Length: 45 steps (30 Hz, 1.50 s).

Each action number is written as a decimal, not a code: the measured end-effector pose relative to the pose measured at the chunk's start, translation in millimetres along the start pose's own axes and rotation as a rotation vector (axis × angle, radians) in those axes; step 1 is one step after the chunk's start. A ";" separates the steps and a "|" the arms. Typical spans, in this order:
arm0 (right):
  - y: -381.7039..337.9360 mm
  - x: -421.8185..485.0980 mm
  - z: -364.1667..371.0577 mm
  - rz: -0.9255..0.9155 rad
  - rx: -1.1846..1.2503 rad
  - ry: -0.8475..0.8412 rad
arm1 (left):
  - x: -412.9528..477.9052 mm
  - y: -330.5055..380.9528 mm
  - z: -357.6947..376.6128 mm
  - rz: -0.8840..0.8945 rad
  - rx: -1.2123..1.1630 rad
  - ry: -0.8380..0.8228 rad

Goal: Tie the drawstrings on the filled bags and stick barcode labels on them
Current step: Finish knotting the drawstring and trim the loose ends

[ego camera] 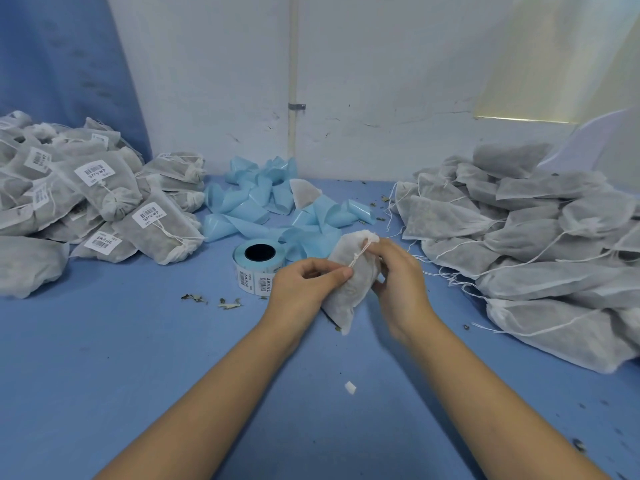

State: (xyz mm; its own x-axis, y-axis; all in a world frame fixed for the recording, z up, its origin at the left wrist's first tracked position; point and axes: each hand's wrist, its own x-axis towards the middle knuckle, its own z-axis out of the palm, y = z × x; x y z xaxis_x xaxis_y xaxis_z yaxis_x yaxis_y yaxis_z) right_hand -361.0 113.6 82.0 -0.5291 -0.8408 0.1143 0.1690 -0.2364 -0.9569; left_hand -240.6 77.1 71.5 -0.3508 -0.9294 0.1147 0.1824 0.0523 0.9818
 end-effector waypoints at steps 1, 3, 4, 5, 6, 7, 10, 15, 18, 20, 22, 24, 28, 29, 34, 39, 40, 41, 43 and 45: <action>-0.8 0.4 0.0 0.038 0.026 0.001 | 0.0 -0.1 0.2 0.000 0.007 0.001; -2.3 0.8 -0.4 0.112 0.081 -0.027 | 0.1 -0.9 0.5 0.014 0.031 0.009; -2.6 0.7 -0.6 0.153 0.119 -0.056 | 0.1 -1.4 0.6 0.022 0.039 0.017; -2.5 0.8 -0.9 0.194 0.159 -0.086 | 0.2 -1.7 0.6 0.029 0.046 0.025; -2.5 1.0 -1.1 0.231 0.200 -0.106 | 0.2 -1.9 0.8 0.035 0.056 0.035; -2.8 1.1 -1.4 0.260 0.234 -0.115 | 0.2 -2.1 0.9 0.044 0.070 0.045; -2.9 2.3 -0.9 0.313 0.293 -0.126 | -0.1 -1.1 1.2 0.081 0.106 0.084; 0.0 2.7 2.1 0.370 0.317 -0.134 | 2.4 -1.6 -1.4 0.065 0.140 0.062; -2.4 0.2 4.0 0.371 0.370 -0.153 | 2.1 -5.2 -5.7 0.003 0.226 -0.078; -4.0 -2.0 5.6 0.357 0.433 -0.192 | 0.4 -8.3 -7.0 0.014 0.212 -0.142; -2.7 -2.2 4.7 0.312 0.548 -0.177 | -0.2 -10.6 -8.1 0.017 0.199 -0.113; 2.5 -1.5 4.3 0.211 0.531 -0.097 | 0.0 -11.0 -10.9 0.021 0.234 -0.040; 26.1 -1.4 -2.9 -0.084 -0.383 -0.029 | -2.0 -8.3 -21.3 0.192 0.514 0.015; 31.3 -0.5 -3.3 -0.100 -0.520 -0.047 | -2.3 -8.2 -24.8 0.238 0.629 0.017; 39.7 12.1 0.7 -0.045 -0.780 0.000 | 2.4 -10.1 -44.5 0.287 0.818 0.086; 41.5 11.1 0.0 -0.066 -0.767 0.025 | 1.4 -13.2 -50.8 0.303 0.884 0.065; 41.5 10.0 -1.6 -0.080 -0.746 0.015 | 0.8 -13.4 -52.3 0.292 0.847 0.063; 41.5 8.5 -2.6 -0.093 -0.731 0.003 | 0.3 -12.7 -54.1 0.270 0.764 0.056; 40.3 4.7 -2.5 -0.142 -0.688 -0.026 | -1.2 -8.4 -56.7 0.219 0.506 0.025; 37.8 1.6 -1.1 -0.251 -0.628 -0.078 | -2.5 -4.3 -57.7 0.192 0.313 -0.038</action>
State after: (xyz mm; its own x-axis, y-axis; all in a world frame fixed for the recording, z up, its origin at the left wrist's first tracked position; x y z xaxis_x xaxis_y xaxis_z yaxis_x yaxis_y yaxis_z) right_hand -356.4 103.8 45.8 -0.4236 -0.8358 0.3493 -0.4781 -0.1212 -0.8699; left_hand -187.5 58.1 58.2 -0.3720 -0.8779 0.3014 -0.0397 0.3395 0.9398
